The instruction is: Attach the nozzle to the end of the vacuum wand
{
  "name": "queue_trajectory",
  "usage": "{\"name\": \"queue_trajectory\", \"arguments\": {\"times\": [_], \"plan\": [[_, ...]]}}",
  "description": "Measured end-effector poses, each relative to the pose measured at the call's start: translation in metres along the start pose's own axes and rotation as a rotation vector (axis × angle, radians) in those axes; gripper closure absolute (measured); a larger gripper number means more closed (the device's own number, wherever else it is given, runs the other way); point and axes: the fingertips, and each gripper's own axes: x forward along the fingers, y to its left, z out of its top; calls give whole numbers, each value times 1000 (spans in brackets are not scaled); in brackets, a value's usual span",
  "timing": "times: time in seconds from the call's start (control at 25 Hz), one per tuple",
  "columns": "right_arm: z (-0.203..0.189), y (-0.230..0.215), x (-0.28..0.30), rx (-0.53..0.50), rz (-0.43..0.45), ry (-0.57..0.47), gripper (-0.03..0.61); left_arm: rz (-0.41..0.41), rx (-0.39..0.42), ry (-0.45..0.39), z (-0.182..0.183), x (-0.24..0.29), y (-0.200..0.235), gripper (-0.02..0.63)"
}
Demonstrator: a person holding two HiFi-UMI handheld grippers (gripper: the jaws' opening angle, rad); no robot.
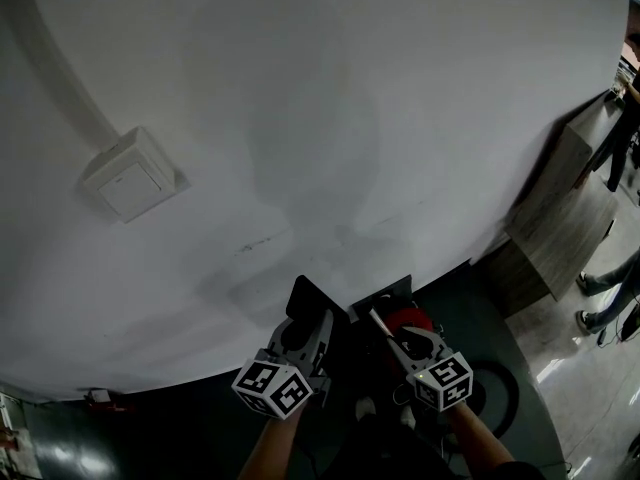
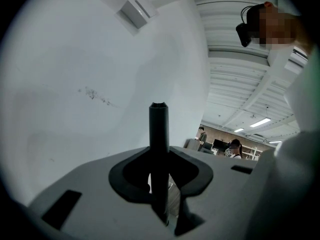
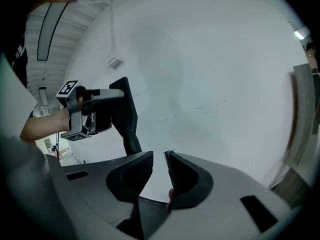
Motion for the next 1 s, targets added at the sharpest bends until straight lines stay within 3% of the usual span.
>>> {"name": "queue_trajectory", "arguments": {"times": [0.48, 1.0], "plan": [[-60, -22, 65, -180, 28, 167, 411, 51, 27, 15, -7, 2, 19, 529], [-96, -41, 108, -259, 29, 254, 403, 80, 15, 44, -23, 3, 33, 528]]}}
